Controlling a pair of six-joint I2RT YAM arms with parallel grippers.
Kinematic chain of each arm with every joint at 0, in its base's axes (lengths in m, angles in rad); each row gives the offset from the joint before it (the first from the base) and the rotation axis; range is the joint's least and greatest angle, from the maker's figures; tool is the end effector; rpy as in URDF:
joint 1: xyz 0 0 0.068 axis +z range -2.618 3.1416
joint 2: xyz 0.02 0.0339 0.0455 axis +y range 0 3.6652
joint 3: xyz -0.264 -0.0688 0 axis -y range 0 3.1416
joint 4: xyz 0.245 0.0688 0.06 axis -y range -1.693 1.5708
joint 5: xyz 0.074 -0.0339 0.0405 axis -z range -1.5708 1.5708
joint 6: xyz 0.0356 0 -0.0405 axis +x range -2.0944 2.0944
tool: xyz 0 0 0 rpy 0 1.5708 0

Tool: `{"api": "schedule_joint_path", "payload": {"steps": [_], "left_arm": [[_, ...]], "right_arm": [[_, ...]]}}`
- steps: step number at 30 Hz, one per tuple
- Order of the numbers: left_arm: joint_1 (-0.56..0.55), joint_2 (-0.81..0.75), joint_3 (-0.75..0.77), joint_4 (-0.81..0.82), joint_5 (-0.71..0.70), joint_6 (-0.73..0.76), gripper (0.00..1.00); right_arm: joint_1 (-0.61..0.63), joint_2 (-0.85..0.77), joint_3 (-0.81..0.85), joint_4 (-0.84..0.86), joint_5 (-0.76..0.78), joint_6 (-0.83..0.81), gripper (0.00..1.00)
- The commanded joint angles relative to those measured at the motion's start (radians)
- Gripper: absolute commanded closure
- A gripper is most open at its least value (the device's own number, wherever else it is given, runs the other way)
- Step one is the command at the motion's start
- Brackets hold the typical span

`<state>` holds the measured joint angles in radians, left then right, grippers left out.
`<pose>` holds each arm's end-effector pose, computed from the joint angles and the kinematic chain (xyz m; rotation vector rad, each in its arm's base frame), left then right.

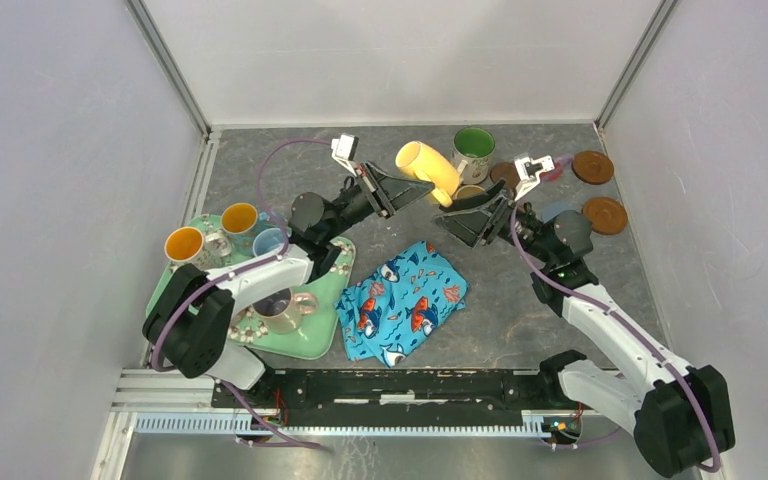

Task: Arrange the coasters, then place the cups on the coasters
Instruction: Place the cup on the coaster.

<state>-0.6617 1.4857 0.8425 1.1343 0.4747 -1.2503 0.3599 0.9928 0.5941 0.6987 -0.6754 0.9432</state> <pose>0.2446 -0.2112 0.3274 0.1227 1.3689 -1.9152 0.2000 0.0990 0.3249 -0.2298 1.4925 1.5019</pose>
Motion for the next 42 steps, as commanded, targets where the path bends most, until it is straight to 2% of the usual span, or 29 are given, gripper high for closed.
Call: {"api": "schedule_joint_path", "payload": {"steps": [1,8,14,19,26,31,36,42], "left_arm": [[-0.007,-0.001,0.045,0.133,0.022,-0.031,0.98],[-0.009,0.004,0.021,0.133,0.010,-0.024,0.98],[-0.007,-0.043,-0.014,0.061,-0.033,0.020,0.98],[-0.007,-0.051,-0.033,0.058,-0.047,0.018,0.98],[-0.007,-0.113,-0.049,-0.090,-0.086,0.072,0.98],[-0.005,-0.150,-0.051,-0.225,-0.106,0.110,0.98],[-0.006,-0.157,-0.053,-0.275,-0.116,0.115,0.98],[-0.006,-0.163,-0.047,-0.309,-0.119,0.126,0.98]], "right_arm": [[0.016,0.005,0.020,0.161,0.022,0.054,0.06],[0.027,0.012,0.007,0.143,0.059,0.051,0.16],[0.031,-0.026,0.051,-0.164,0.135,-0.157,0.16],[0.041,-0.030,0.050,-0.225,0.161,-0.201,0.15],[0.090,-0.051,0.119,-0.468,0.319,-0.449,0.15],[0.166,-0.052,0.164,-0.542,0.435,-0.595,0.15],[0.265,-0.033,0.211,-0.579,0.549,-0.703,0.16],[0.378,0.044,0.282,-0.664,0.681,-0.783,0.24]]}}
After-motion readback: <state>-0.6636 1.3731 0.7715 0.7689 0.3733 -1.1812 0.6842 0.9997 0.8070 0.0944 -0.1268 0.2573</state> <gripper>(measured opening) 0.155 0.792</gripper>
